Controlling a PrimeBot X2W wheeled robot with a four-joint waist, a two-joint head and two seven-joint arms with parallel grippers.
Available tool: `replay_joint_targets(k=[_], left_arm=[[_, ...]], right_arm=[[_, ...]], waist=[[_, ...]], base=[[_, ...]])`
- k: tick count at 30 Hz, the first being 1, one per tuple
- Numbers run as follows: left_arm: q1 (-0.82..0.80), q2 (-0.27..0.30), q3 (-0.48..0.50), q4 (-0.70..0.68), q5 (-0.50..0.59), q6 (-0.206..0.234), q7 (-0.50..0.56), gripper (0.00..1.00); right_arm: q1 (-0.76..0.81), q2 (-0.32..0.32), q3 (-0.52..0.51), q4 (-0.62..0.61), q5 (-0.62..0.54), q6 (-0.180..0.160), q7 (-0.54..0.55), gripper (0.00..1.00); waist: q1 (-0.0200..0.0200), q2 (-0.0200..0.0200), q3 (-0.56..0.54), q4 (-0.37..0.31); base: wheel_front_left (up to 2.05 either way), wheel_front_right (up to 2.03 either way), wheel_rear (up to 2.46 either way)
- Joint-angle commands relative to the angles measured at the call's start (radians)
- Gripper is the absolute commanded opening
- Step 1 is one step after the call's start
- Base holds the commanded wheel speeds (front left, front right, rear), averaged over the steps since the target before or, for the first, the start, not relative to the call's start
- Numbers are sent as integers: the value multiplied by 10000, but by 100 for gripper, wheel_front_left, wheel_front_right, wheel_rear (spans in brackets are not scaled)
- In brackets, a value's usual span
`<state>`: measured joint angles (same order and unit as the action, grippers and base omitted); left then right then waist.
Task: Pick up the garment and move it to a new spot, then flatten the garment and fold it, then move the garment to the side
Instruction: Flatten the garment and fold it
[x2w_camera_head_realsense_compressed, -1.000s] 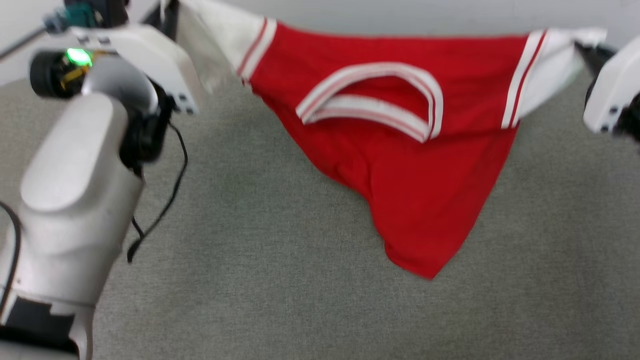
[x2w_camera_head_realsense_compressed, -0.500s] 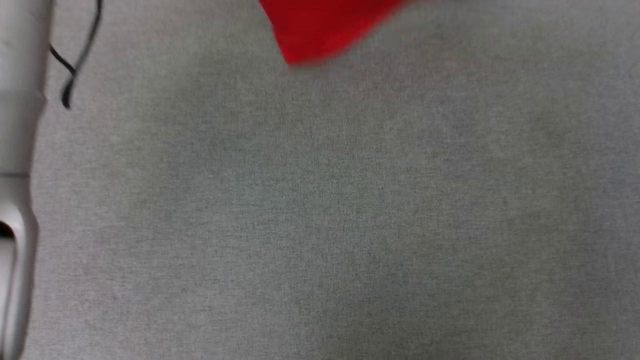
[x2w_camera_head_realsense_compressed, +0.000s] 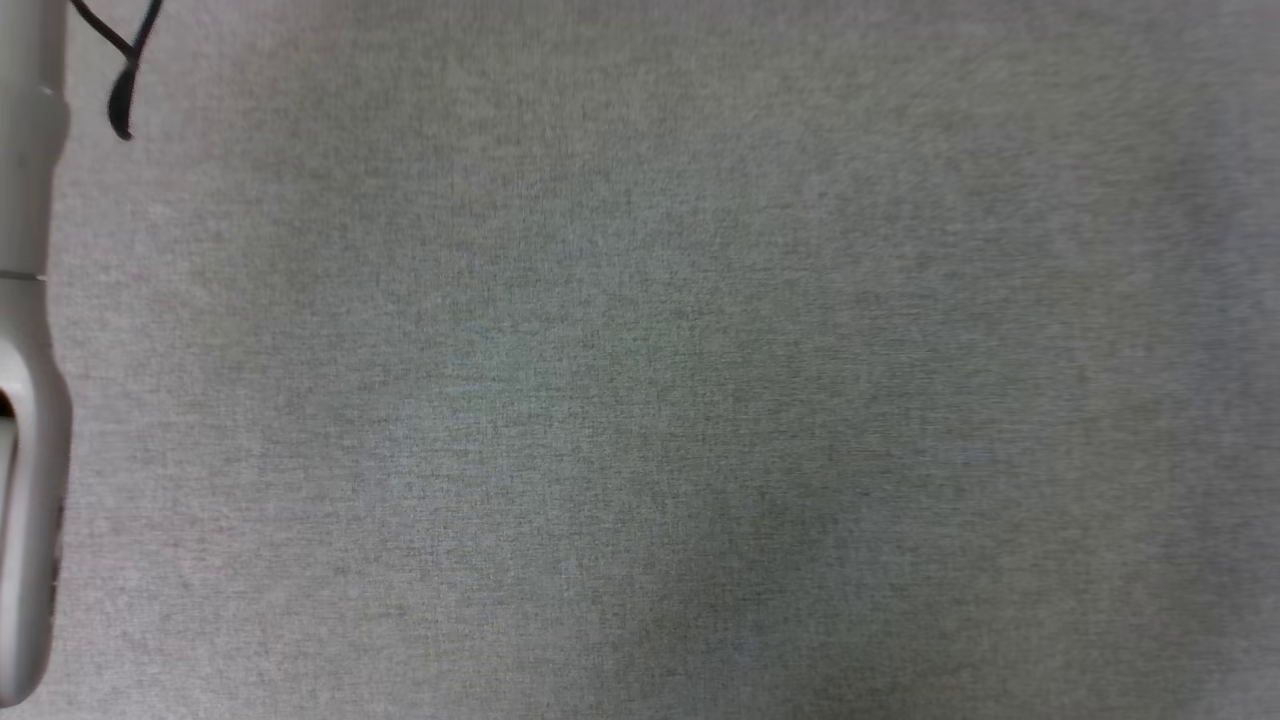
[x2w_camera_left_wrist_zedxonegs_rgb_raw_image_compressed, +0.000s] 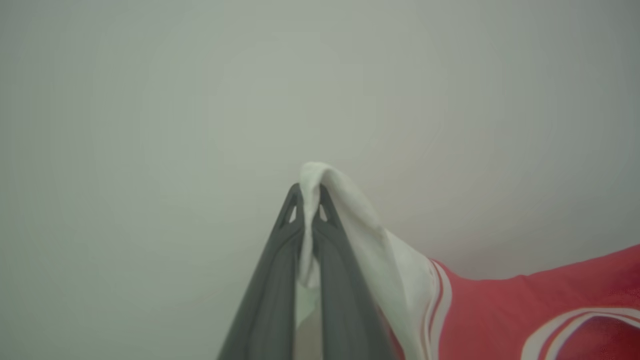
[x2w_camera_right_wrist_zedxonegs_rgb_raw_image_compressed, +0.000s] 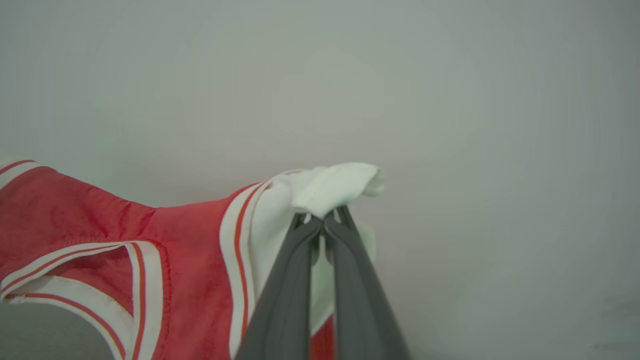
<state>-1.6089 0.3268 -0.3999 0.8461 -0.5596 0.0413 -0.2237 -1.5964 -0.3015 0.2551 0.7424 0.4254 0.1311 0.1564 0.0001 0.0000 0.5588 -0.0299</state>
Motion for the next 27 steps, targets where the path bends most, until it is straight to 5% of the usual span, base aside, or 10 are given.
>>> replay_joint_targets(k=[1,12,27], left_arm=[[54,-47,-1,121,-11,-68,-74,0],[1635,-706,292,1266,-435,-764,-417,0],[9036,-873,2373,-2869,561,-403,-416,0]], right_arm=[[-40,65,107,192,76,-5,-172,0],[1146,90,1373,1901,1318,-7,-1183,0],[6599,-167,2645,1395,3079,-5,-2815,0]], waist=[[-1,0,334,109],[-1,0,485,328],[-1,0,-2654,233]], base=[[0,0,0],[0,0,0],[0,0,0]])
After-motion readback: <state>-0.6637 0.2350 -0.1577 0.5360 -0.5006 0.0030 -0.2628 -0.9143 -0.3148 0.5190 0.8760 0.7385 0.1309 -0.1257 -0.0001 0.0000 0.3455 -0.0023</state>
